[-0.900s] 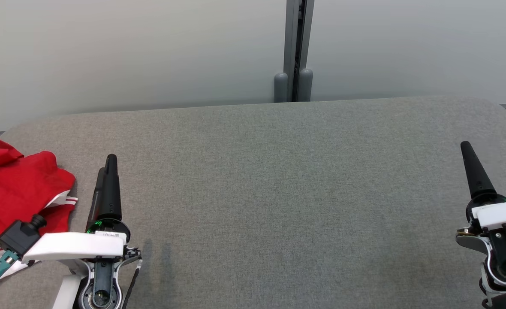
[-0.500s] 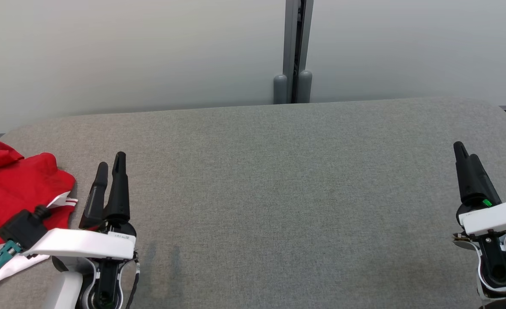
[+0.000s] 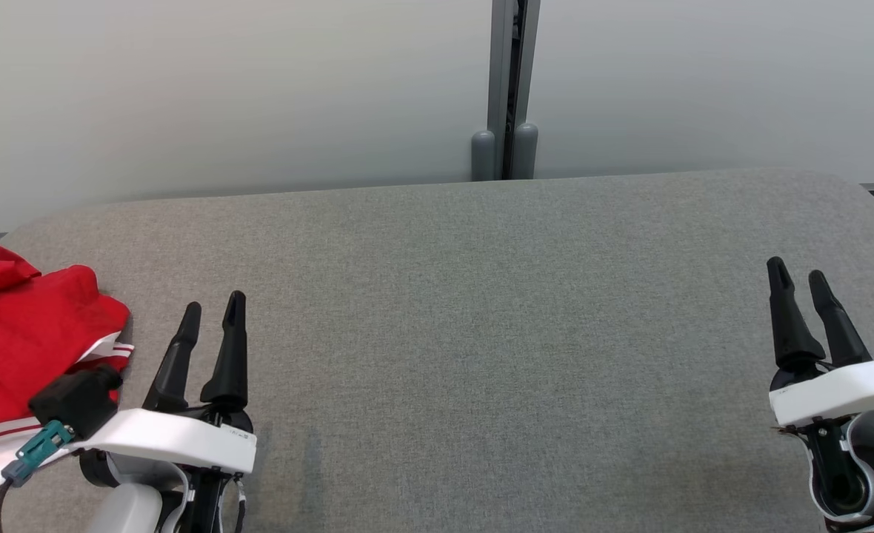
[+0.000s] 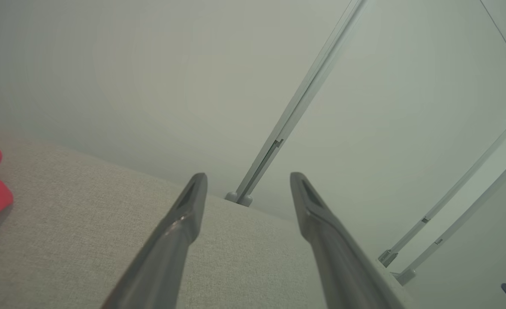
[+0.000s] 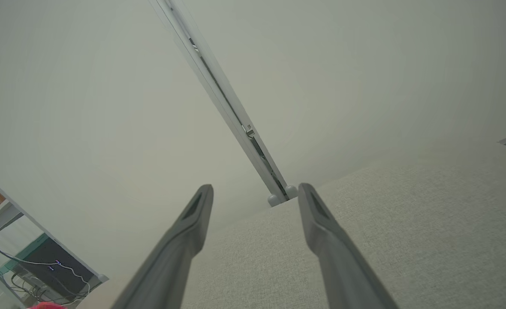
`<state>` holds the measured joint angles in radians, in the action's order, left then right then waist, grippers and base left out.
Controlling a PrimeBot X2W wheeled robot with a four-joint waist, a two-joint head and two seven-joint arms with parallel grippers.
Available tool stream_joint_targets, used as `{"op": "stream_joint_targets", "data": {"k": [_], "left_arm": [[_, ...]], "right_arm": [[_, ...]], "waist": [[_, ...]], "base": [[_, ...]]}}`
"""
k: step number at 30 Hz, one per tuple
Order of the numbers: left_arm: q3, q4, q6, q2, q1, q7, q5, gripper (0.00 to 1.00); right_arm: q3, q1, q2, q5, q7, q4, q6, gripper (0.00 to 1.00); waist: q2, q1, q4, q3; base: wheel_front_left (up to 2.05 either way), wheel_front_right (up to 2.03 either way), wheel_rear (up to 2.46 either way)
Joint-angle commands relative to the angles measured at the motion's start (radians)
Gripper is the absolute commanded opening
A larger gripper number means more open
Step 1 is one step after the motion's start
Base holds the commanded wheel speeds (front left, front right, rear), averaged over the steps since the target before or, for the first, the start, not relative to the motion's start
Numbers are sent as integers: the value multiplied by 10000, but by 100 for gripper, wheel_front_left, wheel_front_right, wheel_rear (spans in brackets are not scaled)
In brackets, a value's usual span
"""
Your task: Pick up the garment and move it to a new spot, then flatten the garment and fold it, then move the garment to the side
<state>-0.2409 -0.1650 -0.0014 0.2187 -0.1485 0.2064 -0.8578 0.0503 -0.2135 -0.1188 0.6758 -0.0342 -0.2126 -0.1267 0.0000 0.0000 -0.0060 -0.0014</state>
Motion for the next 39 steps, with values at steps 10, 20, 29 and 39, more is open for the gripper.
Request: {"op": "stream_joint_targets", "data": {"k": [10,20,29,39], "left_arm": [[-220,-210,272,343,44,163,1035,100],[-316,-587,508,475,55,263,1789,100],[-362,-886,704,513,56,330,2260,100],[-493,-1274,862,620,57,373,2730,100]], "right_arm": [[-200,273,-71,-1672,-543,-47,-51,100],[-252,479,25,-2690,-936,-225,-51,100],[-302,568,75,-3285,-1231,-345,-53,100],[-361,728,73,-4237,-1574,-609,-55,100]], "waist": [[0,0,7,-26],[0,0,19,-49],[0,0,13,-68],[0,0,31,-98]], "base": [[0,0,0],[0,0,0],[0,0,0],[0,0,0]]}}
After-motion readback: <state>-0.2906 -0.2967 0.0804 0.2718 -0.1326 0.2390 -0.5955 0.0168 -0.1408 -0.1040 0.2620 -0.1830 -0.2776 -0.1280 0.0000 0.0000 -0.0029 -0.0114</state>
